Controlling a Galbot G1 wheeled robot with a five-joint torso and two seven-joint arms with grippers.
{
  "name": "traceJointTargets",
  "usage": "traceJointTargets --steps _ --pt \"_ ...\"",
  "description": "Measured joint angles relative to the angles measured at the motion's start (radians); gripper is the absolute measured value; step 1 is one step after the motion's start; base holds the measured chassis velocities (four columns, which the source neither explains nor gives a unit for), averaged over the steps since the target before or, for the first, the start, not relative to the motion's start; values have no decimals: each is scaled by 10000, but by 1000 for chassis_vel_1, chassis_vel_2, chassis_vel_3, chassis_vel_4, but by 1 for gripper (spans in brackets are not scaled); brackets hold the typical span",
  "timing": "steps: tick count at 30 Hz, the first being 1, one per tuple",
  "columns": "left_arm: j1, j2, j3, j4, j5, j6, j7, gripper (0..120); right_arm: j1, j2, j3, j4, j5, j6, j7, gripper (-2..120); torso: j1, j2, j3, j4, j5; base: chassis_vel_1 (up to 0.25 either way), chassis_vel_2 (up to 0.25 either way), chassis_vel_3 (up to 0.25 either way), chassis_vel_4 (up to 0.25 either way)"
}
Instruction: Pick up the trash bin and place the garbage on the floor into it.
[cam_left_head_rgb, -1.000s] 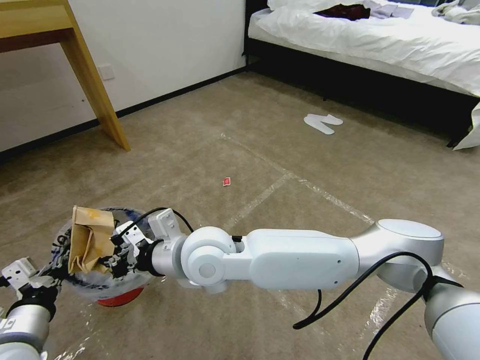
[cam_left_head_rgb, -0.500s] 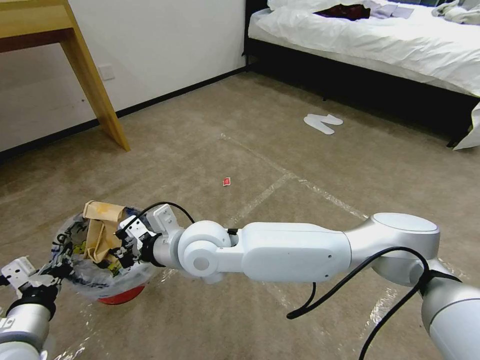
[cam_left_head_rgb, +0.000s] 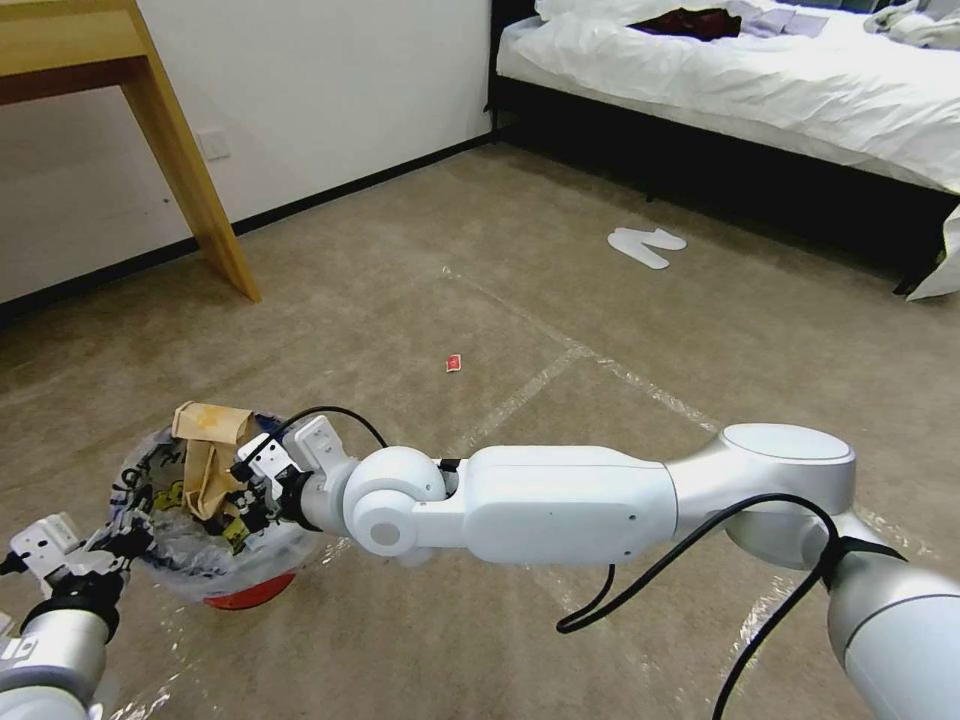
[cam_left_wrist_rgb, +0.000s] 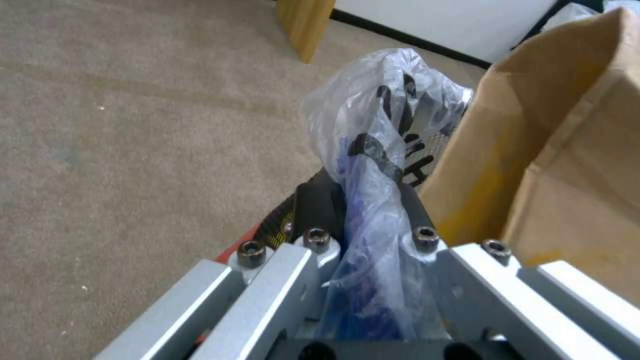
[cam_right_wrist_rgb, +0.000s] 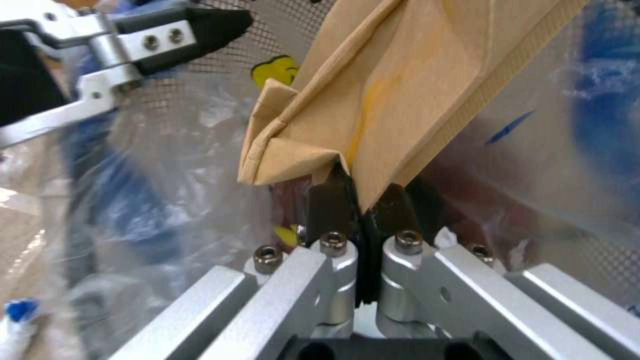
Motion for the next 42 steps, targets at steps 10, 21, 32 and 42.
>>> traceJointTargets --steps 10,21,32,42 --pt "28 34 -12 -53 -33 36 2 5 27 -42 31 74 -288 -57 209 14 0 0 0 -1 0 0 0 0 0" --pt "23 23 -10 -11 -32 41 0 5 62 -15 133 207 -282 -85 255 54 0 0 0 0 0 0 0 0 0" --pt "-10 54 -70 45 -195 38 -46 5 225 -16 -27 423 -273 -104 273 94 0 0 0 0 0 0 0 0 0" --pt "-82 88 -85 151 -257 69 -100 5 280 -320 137 800 -254 -123 279 100 0 0 0 -1 0 0 0 0 0"
